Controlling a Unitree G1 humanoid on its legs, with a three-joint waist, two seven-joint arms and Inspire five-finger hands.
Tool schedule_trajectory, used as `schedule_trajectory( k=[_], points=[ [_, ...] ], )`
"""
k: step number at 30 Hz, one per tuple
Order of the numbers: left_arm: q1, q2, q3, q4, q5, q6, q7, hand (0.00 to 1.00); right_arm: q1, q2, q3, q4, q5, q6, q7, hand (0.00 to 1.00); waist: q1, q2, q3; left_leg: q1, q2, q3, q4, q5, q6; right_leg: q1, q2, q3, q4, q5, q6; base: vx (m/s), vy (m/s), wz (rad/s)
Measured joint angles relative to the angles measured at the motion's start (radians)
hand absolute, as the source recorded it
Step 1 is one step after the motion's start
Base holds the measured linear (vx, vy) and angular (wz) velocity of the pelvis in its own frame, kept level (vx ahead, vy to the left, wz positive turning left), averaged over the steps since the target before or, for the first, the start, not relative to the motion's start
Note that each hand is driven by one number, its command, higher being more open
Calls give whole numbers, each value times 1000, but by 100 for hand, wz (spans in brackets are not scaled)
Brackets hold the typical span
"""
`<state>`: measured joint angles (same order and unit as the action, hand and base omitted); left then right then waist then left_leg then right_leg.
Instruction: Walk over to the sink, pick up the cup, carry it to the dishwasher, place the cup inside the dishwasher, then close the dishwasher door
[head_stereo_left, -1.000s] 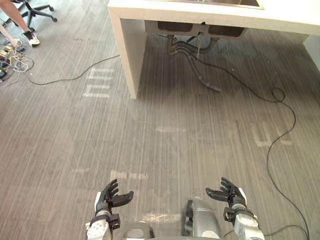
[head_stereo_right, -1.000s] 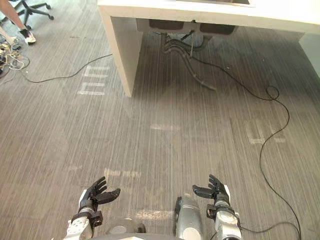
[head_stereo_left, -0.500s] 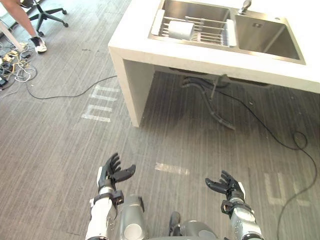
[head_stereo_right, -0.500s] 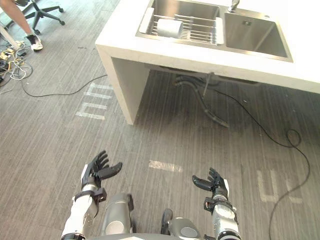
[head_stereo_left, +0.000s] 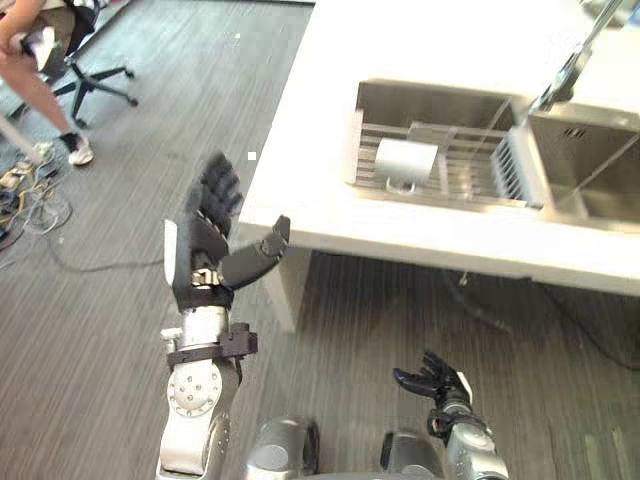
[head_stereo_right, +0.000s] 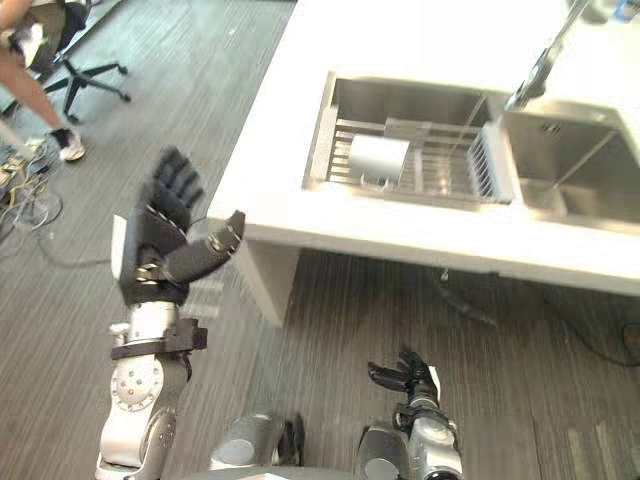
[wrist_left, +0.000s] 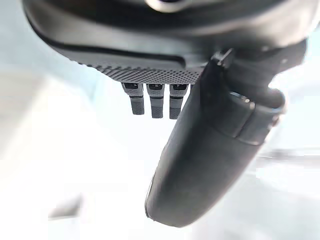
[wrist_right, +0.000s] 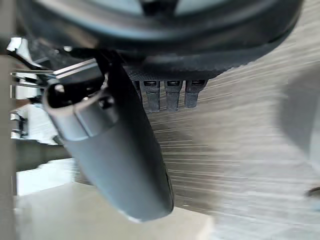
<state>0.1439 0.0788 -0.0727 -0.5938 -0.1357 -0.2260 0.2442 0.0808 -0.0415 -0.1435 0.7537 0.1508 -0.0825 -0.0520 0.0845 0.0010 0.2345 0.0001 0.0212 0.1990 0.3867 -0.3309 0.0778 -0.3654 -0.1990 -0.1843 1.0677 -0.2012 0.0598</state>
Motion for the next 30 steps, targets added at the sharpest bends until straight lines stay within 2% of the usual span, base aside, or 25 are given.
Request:
schedule_trajectory(
  k=[1, 2, 3, 4, 5, 6, 7, 8, 9, 10, 11, 12, 13, 14, 15, 16, 17, 18, 19, 21, 22, 24, 30],
  points=[
    [-5, -1, 7, -5, 1, -14, 5, 90, 10, 2, 0, 4, 0, 0, 2, 90, -5, 0, -7, 22, 4, -8, -12, -8, -8, -20, 8, -19, -63, -2, -4, 503, -52, 38],
    [-13, -1, 22, -10, 1, -32, 23, 90, 23, 3, -1, 15, 0, -2, 3, 90, -22, 5, -13, 64, 10, -28, -38, -23, -25, -47, 24, -45, -215, -2, -4, 559, -95, 48],
    [-18, -4, 37, 5, 1, -46, 44, 90, 24, -2, -4, 27, -2, -2, 2, 90, -34, -2, -26, 101, 21, -49, -55, -38, -52, -53, 67, -36, -419, 19, 6, 584, -120, 54],
    [-20, -4, 45, 16, 1, -47, 49, 90, 24, -4, -4, 37, -2, -2, 2, 90, -38, -9, -34, 111, 25, -59, -57, -47, -67, -54, 85, -23, -502, 35, 5, 746, -223, 59],
    [-14, 6, 55, 38, 2, -42, 61, 90, 28, -6, -2, 68, -6, -2, 3, 90, -43, -30, -48, 135, 22, -83, -52, -70, -104, -44, 112, 5, -644, 137, -30, 648, -240, 65],
    [-8, 9, 61, 68, 5, -42, 62, 90, 37, -14, 1, 100, -7, -2, 4, 90, -50, -40, -57, 156, 23, -108, -35, -83, -125, -36, 120, 26, -649, 214, -61, 775, -276, 62],
    [2, -17, 61, 103, 13, -21, 61, 90, 31, -37, 0, 131, -4, 6, 7, 90, -46, 11, -72, 157, 73, -134, 5, -87, -139, -14, 147, -17, -625, 188, -82, 517, -186, 47],
    [4, -33, 55, 119, 17, -4, 59, 90, 32, -50, -3, 130, -6, 8, 8, 90, -47, 35, -78, 129, 102, -157, 79, -71, -157, 12, 167, -41, -640, 161, -91, 592, -212, 29],
    [-2, -48, 50, 132, 18, 5, 55, 90, 29, -60, -3, 120, -5, 7, 12, 90, -46, 49, -75, 66, 129, -173, 237, -14, -177, 50, 188, -54, -660, 138, -105, 539, -227, 23],
    [-8, -55, 44, 135, 19, 23, 41, 90, 31, -65, -4, 106, -5, 3, 11, 90, -44, 57, -70, -27, 168, -168, 440, 81, -196, 112, 213, -56, -707, 129, -118, 522, -219, 9],
    [-8, -54, 39, 136, 23, 29, 27, 90, 34, -67, -5, 103, -4, 3, 10, 90, -40, 58, -70, -57, 190, -155, 509, 72, -196, 151, 226, -56, -737, 128, -119, 543, -195, 1],
    [-10, -43, 26, 139, 46, 34, 4, 90, 44, -66, -4, 115, 4, -9, 5, 90, -38, 55, -70, -109, 207, -130, 569, 37, -185, 219, 234, -54, -782, 127, -122, 416, -126, -6],
    [-10, -37, 20, 138, 65, 33, -10, 90, 68, -63, -8, 117, 10, -31, 0, 90, -36, 58, -71, -146, 204, -118, 560, 16, -180, 251, 232, -48, -805, 126, -123, 445, -98, -19],
    [-14, -19, 18, 138, 82, 30, -17, 90, 75, -62, -8, 127, 17, -24, 2, 90, -29, 55, -69, -174, 197, -102, 510, 1, -166, 276, 225, -30, -827, 126, -123, 257, -27, -40],
    [-26, 9, 18, 139, 102, 31, -24, 90, 74, -66, -8, 141, 17, -10, 5, 90, -26, 48, -65, -201, 179, -105, 397, -6, -158, 296, 214, -11, -848, 126, -121, 267, 10, -49],
    [-32, 18, 18, 139, 108, 31, -27, 90, 75, -69, -8, 143, 21, -6, 7, 90, -25, 47, -64, -211, 172, -108, 333, -3, -158, 300, 211, -3, -853, 127, -120, 207, 59, -57],
    [-45, 28, 15, 139, 128, 31, -33, 90, 76, -76, -7, 144, 22, -6, 9, 90, -26, 52, -66, -215, 163, -121, 190, 45, -151, 312, 211, 15, -862, 126, -106, 218, 118, -60],
    [-56, 25, 7, 139, 151, 31, -38, 90, 76, -87, -7, 144, 21, -6, 10, 90, -27, 72, -78, -215, 159, -145, 69, 174, -150, 316, 230, 34, -868, 121, -86, 171, 139, -59],
    [-61, 31, 5, 140, 161, 30, -42, 90, 74, -85, -8, 148, 22, -5, 10, 90, -27, 74, -82, -207, 164, -142, 62, 155, -160, 319, 232, 45, -870, 117, -77, 144, 151, -37],
    [-72, 62, -16, 141, 202, 32, -61, 90, 91, -58, -32, 139, 22, -7, 13, 90, -41, 34, -81, -184, 127, -123, -5, 178, -139, 314, 193, 57, -882, 124, -58, 93, 121, -2],
    [-72, 64, -20, 141, 206, 32, -62, 90, 93, -57, -32, 137, 22, -7, 13, 90, -41, 31, -81, -182, 125, -120, -9, 180, -138, 314, 190, 58, -885, 125, -56, 49, 85, 0],
    [-72, 76, -56, 141, 218, 37, -80, 90, 112, -50, -32, 132, 21, -8, 20, 90, -33, 6, -90, -157, 102, -100, -60, 194, -128, 321, 171, 73, -909, 136, -40, 33, 71, -10],
    [-90, 118, -159, 135, 321, 42, -146, 90, 129, -30, -36, 122, 13, -7, 51, 90, -31, -21, -105, -103, 76, -59, -147, 213, -120, 348, 147, 102, -961, 159, -22, 23, 50, -12]
  ],
)
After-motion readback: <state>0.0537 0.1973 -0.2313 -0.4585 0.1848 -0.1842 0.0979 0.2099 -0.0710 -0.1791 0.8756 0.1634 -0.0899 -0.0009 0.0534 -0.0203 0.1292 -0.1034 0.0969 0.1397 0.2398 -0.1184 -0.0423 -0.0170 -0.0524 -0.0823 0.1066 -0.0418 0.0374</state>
